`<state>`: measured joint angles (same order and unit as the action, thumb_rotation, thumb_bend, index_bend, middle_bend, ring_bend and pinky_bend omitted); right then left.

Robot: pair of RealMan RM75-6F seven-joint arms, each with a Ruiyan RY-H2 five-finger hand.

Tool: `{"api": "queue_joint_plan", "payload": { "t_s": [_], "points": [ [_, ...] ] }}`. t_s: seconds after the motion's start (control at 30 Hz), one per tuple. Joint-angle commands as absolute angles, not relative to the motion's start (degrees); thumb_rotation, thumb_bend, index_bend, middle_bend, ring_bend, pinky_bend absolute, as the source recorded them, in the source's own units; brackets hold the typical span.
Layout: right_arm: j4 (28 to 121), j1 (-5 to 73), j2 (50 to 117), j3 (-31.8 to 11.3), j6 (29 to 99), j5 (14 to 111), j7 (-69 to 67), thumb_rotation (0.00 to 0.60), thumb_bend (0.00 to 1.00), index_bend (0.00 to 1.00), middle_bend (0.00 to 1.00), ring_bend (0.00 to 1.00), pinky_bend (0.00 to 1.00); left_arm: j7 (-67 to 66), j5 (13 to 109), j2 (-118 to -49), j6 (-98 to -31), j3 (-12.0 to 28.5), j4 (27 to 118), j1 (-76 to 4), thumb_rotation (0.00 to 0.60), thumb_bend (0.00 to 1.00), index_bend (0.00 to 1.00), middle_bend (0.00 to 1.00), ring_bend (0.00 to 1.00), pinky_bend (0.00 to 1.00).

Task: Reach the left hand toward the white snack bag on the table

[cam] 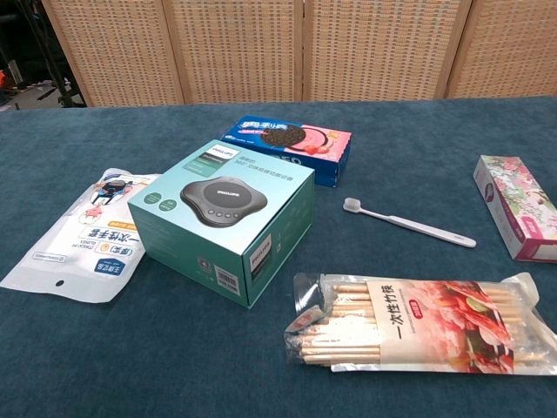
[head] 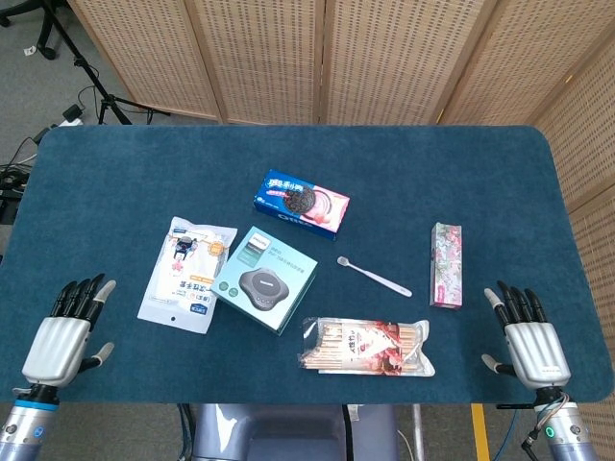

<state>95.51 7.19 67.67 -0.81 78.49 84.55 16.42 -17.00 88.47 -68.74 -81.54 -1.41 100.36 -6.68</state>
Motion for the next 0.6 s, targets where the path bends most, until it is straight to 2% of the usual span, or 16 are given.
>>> {"api": "queue_joint_plan", "payload": {
  "t_s": [0.03,0.13,0.3,0.4,0.5,0.6],
  "points": [
    [95.5,7.3,67.7,-0.8,78.2,84.3,16.4,0.6,0.0,0.0,0.0,0.0,0.0,-17.3,88.4,-68.8,-81.3,-1.5,100.5,-6.8,0.6,0.26,0.0,0.0,0.02,0.03],
    [95.5,7.3,67.7,-0.9,78.1,84.2,16.3,0.6,0.0,0.0,0.0,0.0,0.0,-17.3,88.5,-69.0,-80.9,-1.5,100.9,-7.0,0.6,0.34,0.0,0.04,0.12,0.12],
    [95.5,7.3,67.7,-0.9,78.2,84.1,16.1,0.6,0.0,0.0,0.0,0.0,0.0,-17.6,87.8,-69.6,-79.0,-1.3,101.2,-8.0,0.6,0.55,0.0,0.31,0.32,0.25],
    [95.5,7.3,67.7,-0.8,78.0,84.1,16.1,0.6,0.0,0.0,0.0,0.0,0.0,-18.3,86.3,-69.3,-75.6,-1.1,102.7,-9.6,0.6,0.66,0.0,0.4,0.4,0.28],
    [95.4,7.4,67.8,-0.8,77.8,84.0,16.2,0.6,0.0,0.0,0.0,0.0,0.0,-18.4,85.3,-68.3,-71.8,-0.8,104.8,-11.7,0.6,0.76,0.0,0.45,0.43,0.29],
    [95.5,7.5,67.9,-0.8,77.6,83.9,16.3,0.6,0.0,0.0,0.0,0.0,0.0,-19.0,84.5,-67.1,-68.4,-0.5,106.9,-13.9,0.6,0.8,0.0,0.47,0.45,0.3]
  ]
}}
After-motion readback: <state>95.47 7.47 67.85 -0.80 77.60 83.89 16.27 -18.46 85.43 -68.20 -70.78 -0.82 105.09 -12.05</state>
